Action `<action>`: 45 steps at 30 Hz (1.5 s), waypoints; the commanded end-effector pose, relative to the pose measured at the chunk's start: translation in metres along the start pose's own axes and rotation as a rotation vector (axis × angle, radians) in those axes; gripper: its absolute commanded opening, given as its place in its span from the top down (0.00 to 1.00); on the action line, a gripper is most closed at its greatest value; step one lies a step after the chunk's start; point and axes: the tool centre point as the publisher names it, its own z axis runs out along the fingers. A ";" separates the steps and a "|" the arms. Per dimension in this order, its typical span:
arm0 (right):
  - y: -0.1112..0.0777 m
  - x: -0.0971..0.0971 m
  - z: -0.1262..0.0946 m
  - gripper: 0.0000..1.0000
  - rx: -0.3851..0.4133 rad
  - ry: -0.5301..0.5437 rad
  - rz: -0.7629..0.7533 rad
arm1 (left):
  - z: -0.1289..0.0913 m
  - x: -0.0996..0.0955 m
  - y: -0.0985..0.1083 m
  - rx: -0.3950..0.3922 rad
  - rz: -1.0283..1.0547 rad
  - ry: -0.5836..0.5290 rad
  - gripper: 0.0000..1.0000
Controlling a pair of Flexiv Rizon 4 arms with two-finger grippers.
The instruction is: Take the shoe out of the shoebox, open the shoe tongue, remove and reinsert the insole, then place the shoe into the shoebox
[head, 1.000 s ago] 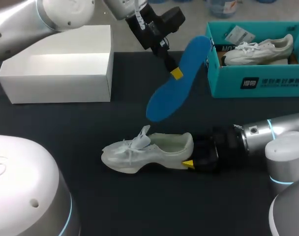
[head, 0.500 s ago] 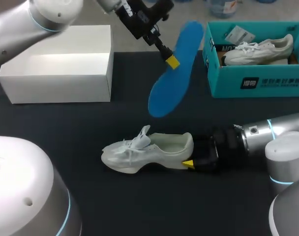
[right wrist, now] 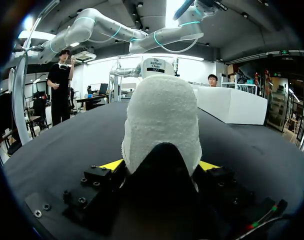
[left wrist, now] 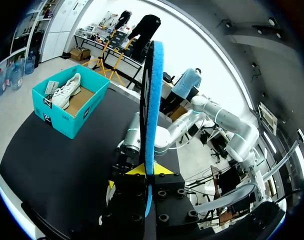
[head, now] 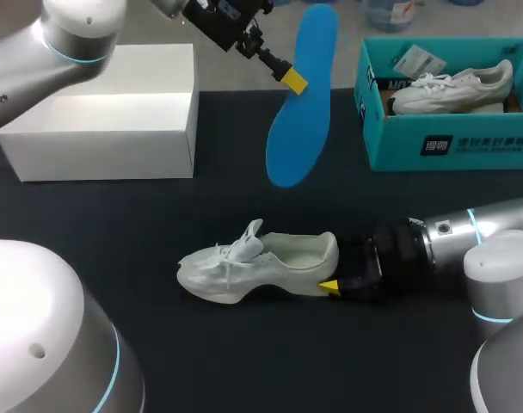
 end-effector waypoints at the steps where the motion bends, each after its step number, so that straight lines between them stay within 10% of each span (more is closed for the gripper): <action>1: -0.003 0.002 0.004 1.00 0.004 -0.001 0.001 | -0.010 -0.009 0.003 0.046 -0.011 0.009 1.00; 45: -0.003 0.002 0.004 1.00 0.004 -0.001 0.001 | -0.028 -0.035 -0.007 -0.012 -0.085 0.047 1.00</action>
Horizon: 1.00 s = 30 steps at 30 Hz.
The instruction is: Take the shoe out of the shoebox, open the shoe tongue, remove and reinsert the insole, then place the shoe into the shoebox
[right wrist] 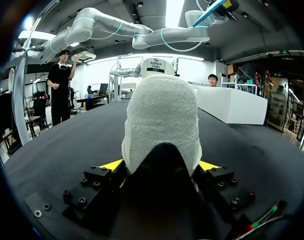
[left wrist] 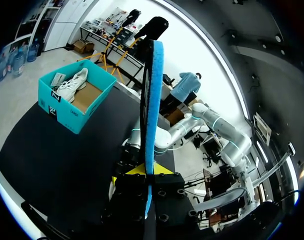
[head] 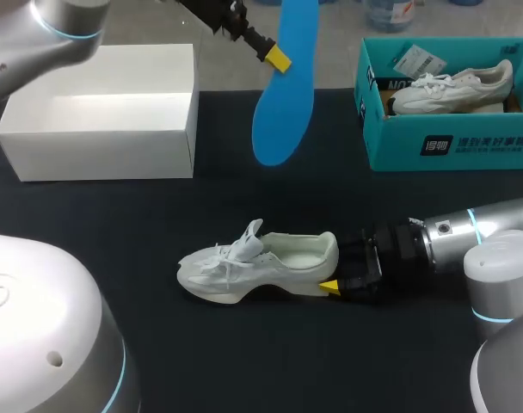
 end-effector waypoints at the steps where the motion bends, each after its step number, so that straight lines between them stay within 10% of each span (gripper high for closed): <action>1: -0.003 0.002 0.004 1.00 0.004 -0.001 0.001 | 0.001 0.002 0.003 0.022 -0.004 -0.011 1.00; 11: -0.003 0.002 0.004 1.00 0.004 -0.001 0.001 | 0.001 0.002 0.003 0.022 -0.004 -0.011 1.00; 13: -0.003 0.002 0.004 0.07 0.004 -0.001 0.001 | 0.001 0.002 0.003 0.022 -0.004 -0.011 1.00; 14: -0.003 0.002 0.004 0.00 0.004 -0.001 0.001 | 0.001 0.002 0.003 0.022 -0.004 -0.011 1.00; 30: 0.006 0.012 -0.028 0.00 0.004 -0.083 -0.001 | 0.001 0.002 0.003 0.022 -0.004 -0.011 1.00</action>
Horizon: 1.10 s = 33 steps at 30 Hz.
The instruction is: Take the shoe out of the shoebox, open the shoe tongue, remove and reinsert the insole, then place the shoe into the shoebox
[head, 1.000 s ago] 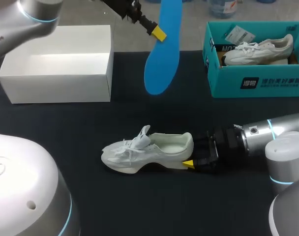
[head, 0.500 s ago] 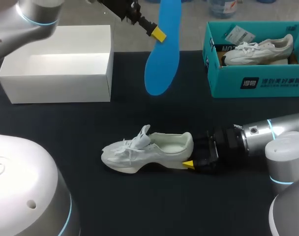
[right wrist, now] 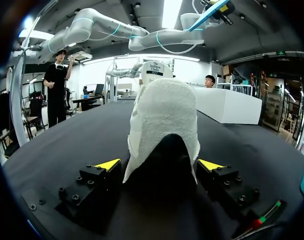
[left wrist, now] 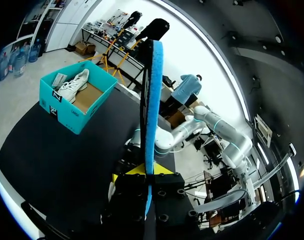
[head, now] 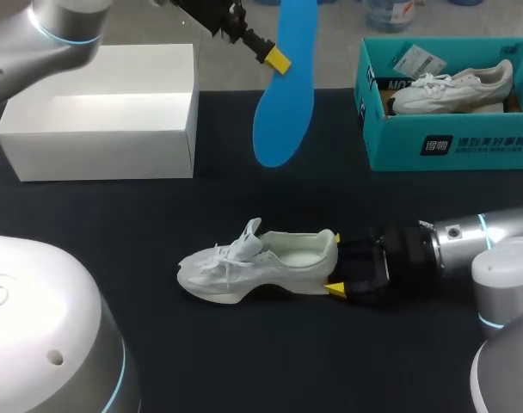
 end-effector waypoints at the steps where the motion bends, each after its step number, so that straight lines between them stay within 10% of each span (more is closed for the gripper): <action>1: 0.007 0.012 -0.017 0.00 0.013 -0.038 -0.007 | 0.000 0.001 0.001 0.003 0.000 -0.001 1.00; 33: 0.078 0.002 -0.068 0.00 0.548 0.009 0.051 | 0.000 0.001 0.001 0.003 0.000 -0.001 1.00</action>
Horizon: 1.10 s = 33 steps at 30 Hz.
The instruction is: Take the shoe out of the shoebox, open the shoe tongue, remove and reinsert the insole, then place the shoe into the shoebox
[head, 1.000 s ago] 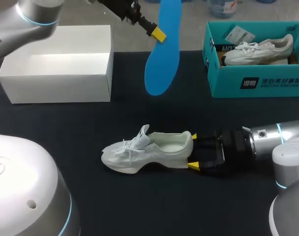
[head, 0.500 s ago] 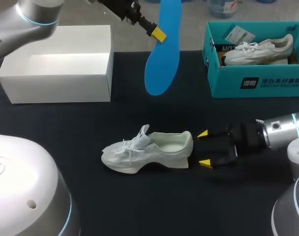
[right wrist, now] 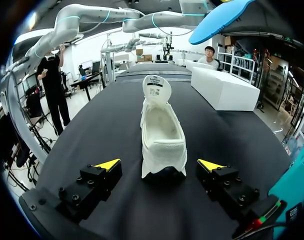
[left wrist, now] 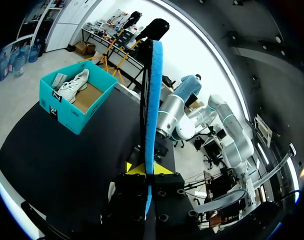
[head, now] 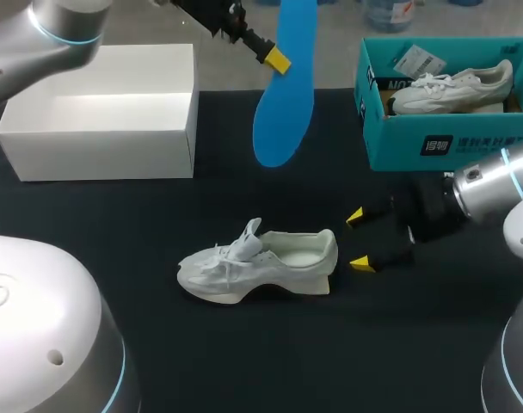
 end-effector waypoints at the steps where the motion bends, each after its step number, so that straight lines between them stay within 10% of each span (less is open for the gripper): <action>1: 0.011 0.002 -0.008 0.00 0.218 -0.011 0.002 | 0.000 0.001 0.001 0.003 0.000 -0.001 1.00; 33: 0.030 -0.010 -0.028 0.00 0.506 -0.008 -0.052 | 0.000 0.001 0.001 0.003 0.000 -0.001 1.00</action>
